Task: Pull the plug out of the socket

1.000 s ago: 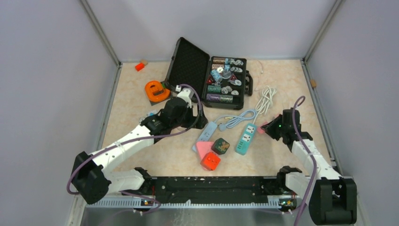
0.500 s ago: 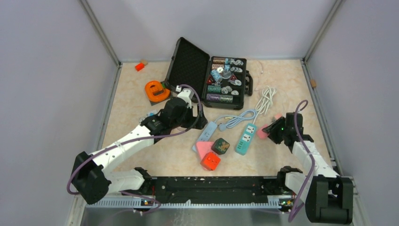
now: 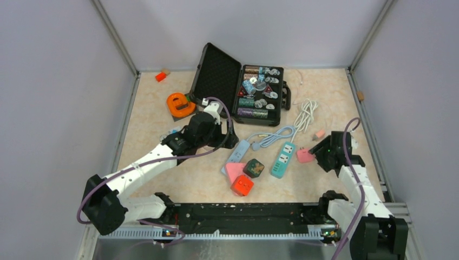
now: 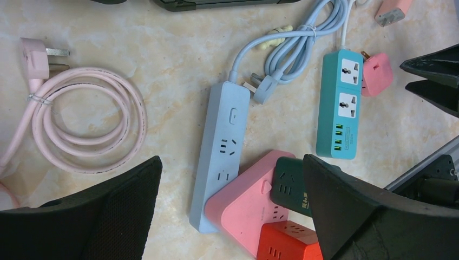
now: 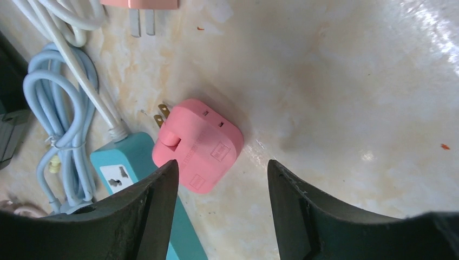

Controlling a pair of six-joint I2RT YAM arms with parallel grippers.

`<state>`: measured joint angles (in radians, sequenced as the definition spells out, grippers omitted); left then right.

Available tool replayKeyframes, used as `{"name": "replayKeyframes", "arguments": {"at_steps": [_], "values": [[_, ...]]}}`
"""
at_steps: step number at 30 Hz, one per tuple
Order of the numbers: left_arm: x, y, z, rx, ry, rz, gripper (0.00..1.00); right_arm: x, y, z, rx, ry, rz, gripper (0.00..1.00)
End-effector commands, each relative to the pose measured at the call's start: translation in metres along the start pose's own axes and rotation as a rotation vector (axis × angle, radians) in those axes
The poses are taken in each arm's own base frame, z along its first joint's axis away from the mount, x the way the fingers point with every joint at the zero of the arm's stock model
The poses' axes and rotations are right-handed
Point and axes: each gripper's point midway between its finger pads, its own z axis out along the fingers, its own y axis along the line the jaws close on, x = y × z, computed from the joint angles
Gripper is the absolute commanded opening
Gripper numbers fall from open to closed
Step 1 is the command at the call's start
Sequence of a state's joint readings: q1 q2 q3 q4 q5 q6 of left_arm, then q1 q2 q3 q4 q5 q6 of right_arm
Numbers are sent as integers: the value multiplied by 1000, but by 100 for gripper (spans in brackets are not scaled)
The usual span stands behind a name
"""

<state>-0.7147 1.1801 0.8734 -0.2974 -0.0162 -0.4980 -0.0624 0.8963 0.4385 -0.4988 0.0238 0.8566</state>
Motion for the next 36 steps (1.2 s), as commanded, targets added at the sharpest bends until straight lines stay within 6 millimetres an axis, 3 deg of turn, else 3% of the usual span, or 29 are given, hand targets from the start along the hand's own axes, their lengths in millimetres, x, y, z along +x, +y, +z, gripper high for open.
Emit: {"name": "replayKeyframes", "arguments": {"at_steps": [1, 8, 11, 14, 23, 29, 32, 36], "values": [[-11, -4, -3, 15, -39, 3, 99, -32, 24, -24, -68, -103, -20, 62], [-4, -2, 8, 12, -9, -2, 99, -27, 79, -53, -311, -27, -71, 62], [5, -7, 13, 45, 36, 5, 99, -14, 100, -63, -377, 11, -95, 70], [12, -8, 19, 53, 69, 0, 99, 12, 120, -72, -422, 61, -141, 78], [29, -7, 42, 56, 130, -28, 99, 117, 162, -103, -513, 298, -108, 79], [35, 3, 56, -8, 166, -42, 97, 156, 167, -97, -413, 327, -298, 89], [36, 8, 54, -34, 164, -43, 96, 181, 174, -100, -421, 368, -351, 89], [37, 10, 50, -35, 158, -46, 96, 197, 172, -89, -354, 410, -372, 89]]}}
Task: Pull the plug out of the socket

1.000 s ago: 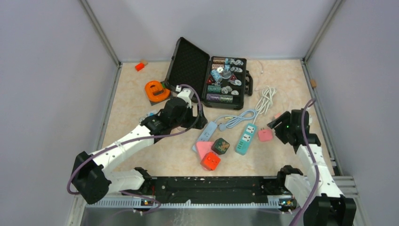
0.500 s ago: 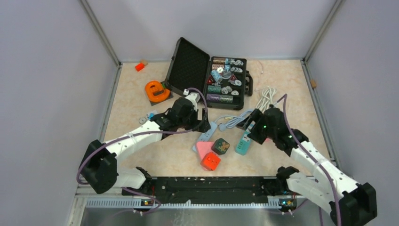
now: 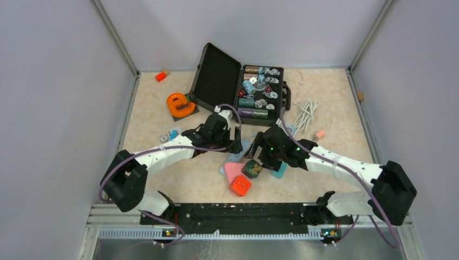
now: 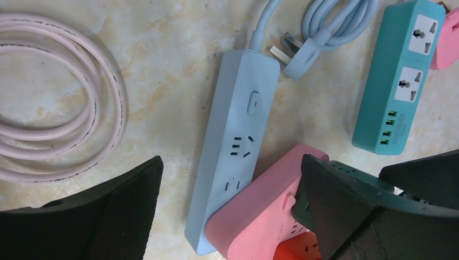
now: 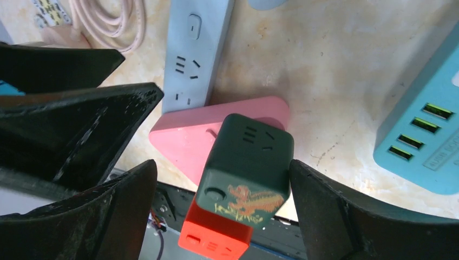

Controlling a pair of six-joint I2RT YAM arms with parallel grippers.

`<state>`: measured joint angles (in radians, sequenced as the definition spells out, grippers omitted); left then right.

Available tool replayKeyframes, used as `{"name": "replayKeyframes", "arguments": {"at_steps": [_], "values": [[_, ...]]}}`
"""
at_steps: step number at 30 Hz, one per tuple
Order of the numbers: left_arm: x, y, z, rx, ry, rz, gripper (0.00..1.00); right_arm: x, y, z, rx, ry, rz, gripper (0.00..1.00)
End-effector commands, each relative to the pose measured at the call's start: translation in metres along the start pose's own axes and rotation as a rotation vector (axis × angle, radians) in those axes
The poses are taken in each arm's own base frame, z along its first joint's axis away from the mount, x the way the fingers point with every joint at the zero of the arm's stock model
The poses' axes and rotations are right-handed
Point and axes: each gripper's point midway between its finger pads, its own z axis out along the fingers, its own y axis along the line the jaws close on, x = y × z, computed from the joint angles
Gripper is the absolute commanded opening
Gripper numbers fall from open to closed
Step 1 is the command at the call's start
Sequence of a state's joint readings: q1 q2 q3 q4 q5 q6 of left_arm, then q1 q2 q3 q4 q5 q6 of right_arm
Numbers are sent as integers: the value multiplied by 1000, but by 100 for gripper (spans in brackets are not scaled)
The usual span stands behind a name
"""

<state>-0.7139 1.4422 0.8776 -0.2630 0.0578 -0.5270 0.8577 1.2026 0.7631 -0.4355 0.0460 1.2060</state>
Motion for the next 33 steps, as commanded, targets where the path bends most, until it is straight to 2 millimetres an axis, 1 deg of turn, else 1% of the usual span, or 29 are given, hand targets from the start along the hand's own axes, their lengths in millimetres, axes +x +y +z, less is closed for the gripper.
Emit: {"name": "replayKeyframes", "arguments": {"at_steps": [1, 5, 9, 11, 14, 16, 19, 21, 23, 25, 28, 30, 31, 33], "values": [[-21, -6, -11, 13, -76, -12, 96, 1, 16, 9, 17, 13, 19, 88], [-20, 0, -16, -11, -89, -16, 97, 4, 13, 15, 39, 25, 32, 82], [-24, 11, -22, -64, -114, -28, 96, 1, 15, 17, 42, 15, 28, 71], [-25, 13, -25, -76, -123, -34, 97, -1, 19, 18, 34, 9, 16, 62], [-25, 15, -29, -81, -131, -40, 97, -6, 26, 18, 22, -7, -8, 54], [-24, 16, -32, -79, -134, -40, 97, -9, 32, 19, 6, -15, -29, 52], [-23, 18, -36, -84, -140, -42, 97, -15, 41, 23, -18, -33, -71, 52], [-21, 20, -39, -88, -143, -43, 97, -19, 40, 25, -6, -43, -80, 52], [-18, 23, -41, -92, -144, -46, 97, -23, 29, 24, 51, -64, -77, 54], [-17, 24, -43, -91, -151, -48, 97, -28, 16, 19, 114, -93, -65, 63], [-17, 24, -43, -88, -161, -51, 97, -33, -5, 6, 185, -143, -17, 78], [-18, 24, -43, -85, -163, -52, 97, -29, -12, 0, 192, -138, 27, 86], [-18, 23, -43, -84, -164, -50, 97, -23, -10, -1, 171, -111, 57, 89], [-19, 23, -42, -84, -162, -49, 97, -7, -3, 1, 108, -35, 135, 90]]}}
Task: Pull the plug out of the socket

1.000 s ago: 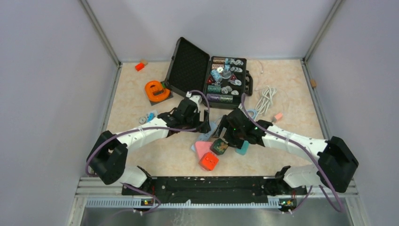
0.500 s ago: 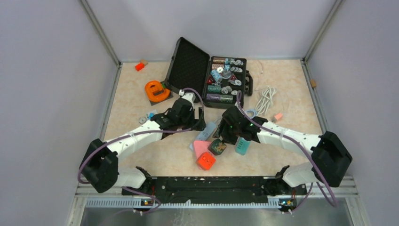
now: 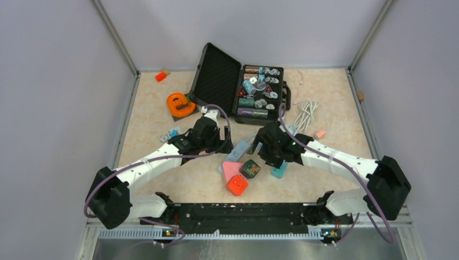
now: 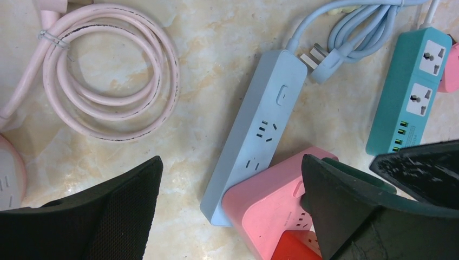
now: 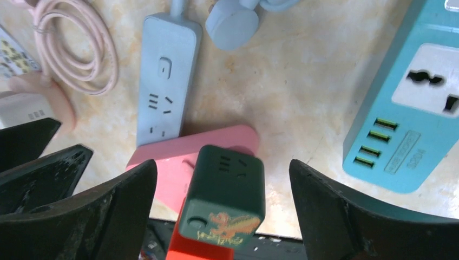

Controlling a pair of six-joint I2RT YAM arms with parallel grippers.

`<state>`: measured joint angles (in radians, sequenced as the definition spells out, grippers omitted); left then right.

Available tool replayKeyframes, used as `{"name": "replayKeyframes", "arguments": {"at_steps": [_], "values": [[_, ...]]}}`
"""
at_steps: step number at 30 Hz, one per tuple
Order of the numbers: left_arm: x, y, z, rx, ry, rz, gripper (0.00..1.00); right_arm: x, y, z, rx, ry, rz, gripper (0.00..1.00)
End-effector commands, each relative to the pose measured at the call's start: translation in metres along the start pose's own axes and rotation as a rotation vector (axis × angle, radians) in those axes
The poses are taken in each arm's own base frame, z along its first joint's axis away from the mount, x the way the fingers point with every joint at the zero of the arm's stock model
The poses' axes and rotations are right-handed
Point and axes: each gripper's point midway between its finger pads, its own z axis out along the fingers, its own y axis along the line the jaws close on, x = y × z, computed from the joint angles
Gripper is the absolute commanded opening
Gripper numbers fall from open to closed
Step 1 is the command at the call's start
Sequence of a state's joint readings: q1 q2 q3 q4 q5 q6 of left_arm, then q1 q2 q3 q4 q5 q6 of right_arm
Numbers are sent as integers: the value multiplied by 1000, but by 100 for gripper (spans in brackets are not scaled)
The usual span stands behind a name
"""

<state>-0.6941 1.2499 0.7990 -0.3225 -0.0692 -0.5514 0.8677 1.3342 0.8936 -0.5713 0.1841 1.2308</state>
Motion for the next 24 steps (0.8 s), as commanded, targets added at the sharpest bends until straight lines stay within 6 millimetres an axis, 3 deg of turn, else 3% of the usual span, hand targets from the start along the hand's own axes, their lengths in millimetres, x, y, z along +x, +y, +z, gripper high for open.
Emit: {"name": "replayKeyframes", "arguments": {"at_steps": [1, 4, 12, 14, 19, 24], "values": [[-10, -2, -2, 8, -41, -11, 97, 19, 7, -14, -89, 97, 163, 90], [-11, -3, -3, 11, -42, -8, 97, 39, 15, -17, -146, 199, 244, 90], [-6, -1, -5, 18, -37, -7, 97, 44, 23, -14, -151, 224, 289, 90], [-5, -1, -6, 22, -36, -7, 97, 42, 27, -12, -157, 218, 288, 85], [-1, -4, -10, 49, -31, 4, 98, 41, 30, -2, -141, 204, 266, 59], [7, -8, -14, 95, -11, 18, 98, 20, 36, -1, -147, 103, 132, 53]]}}
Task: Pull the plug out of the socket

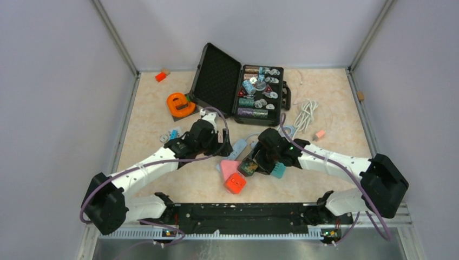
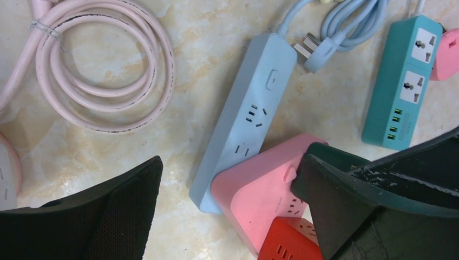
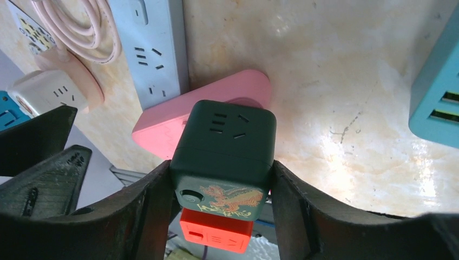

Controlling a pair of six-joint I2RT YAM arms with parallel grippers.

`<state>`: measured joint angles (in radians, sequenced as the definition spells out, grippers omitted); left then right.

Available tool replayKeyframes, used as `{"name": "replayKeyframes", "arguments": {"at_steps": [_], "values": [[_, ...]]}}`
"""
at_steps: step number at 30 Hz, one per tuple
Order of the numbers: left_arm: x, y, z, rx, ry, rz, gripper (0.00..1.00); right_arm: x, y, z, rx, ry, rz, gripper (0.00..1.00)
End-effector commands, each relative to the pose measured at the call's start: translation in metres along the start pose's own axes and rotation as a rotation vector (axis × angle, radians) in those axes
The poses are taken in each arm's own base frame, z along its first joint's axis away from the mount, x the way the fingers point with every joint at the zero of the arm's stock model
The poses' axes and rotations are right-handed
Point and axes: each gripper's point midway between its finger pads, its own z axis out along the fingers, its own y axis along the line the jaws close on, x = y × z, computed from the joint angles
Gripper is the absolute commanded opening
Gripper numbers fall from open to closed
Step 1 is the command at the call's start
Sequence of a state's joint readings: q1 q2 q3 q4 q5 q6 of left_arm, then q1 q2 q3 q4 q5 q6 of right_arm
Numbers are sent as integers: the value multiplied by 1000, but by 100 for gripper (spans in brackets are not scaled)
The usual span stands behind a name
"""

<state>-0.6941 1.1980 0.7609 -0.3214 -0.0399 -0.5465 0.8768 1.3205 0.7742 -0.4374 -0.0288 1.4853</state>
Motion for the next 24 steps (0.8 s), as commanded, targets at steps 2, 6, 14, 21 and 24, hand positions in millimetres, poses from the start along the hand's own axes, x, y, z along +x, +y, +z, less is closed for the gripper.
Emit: {"name": "replayKeyframes", "arguments": {"at_steps": [2, 6, 14, 21, 24], "values": [[7, -8, -6, 80, 5, 10, 98, -23, 36, -7, -65, -110, -238, 53], [20, -8, -3, 97, 44, -11, 98, -21, 38, -2, -75, -17, -331, 53], [44, -7, 1, 115, 130, -28, 95, -30, 30, 8, -15, -16, -400, 74], [53, 4, 8, 61, 151, -40, 94, -28, 27, 14, 28, -39, -405, 83], [57, 9, 13, 36, 168, -47, 93, -26, 24, 17, 79, -53, -398, 78]]}}
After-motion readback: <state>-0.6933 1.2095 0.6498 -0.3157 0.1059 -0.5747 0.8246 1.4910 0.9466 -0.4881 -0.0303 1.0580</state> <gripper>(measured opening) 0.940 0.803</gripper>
